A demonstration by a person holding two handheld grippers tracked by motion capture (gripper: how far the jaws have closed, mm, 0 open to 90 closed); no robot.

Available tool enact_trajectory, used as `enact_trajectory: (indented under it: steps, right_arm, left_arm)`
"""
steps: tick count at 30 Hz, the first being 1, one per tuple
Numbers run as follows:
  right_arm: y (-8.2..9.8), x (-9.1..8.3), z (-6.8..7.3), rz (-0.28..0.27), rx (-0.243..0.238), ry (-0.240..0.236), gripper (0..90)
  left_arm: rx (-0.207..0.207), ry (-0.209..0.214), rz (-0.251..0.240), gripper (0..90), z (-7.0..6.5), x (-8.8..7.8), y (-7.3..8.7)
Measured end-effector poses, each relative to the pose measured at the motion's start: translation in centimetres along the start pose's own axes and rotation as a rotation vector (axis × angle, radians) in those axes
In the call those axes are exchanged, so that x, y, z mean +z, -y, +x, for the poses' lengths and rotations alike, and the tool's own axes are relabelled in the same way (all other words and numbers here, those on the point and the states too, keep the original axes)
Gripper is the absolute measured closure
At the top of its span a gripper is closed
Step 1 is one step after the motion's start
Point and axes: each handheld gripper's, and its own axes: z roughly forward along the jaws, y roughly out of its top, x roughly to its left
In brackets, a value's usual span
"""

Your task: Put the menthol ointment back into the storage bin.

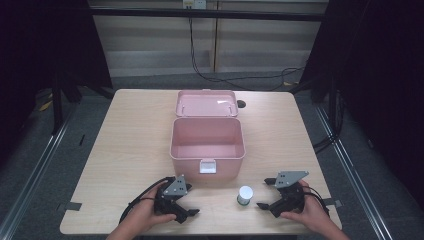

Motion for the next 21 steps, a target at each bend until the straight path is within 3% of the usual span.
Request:
enact_trajectory:
  steps: [5,9,12,17,21]
  right_arm:
    - [-0.1,0.0,0.0,0.003,0.024,0.003,11.0]
    - [-1.1,0.0,-0.3,0.059,0.072,0.006,14.2]
    - [-1.6,0.0,-0.4,0.095,0.080,0.000,14.6]
    - [-3.4,0.3,0.1,0.262,0.008,-0.026,18.8]
    - [-5.0,0.9,0.9,0.356,-0.056,-0.054,18.8]
  left_arm:
    - [0.002,-0.001,0.000,15.5,0.0,0.0,0.0]
    - [0.003,-0.002,0.003,15.5,0.0,0.0,0.0]
    - [0.003,-0.002,0.003,15.5,0.0,0.0,0.0]
    - [0.003,-0.002,0.004,15.4,0.0,0.0,0.0]
    - [0.003,-0.002,0.004,15.4,0.0,0.0,0.0]
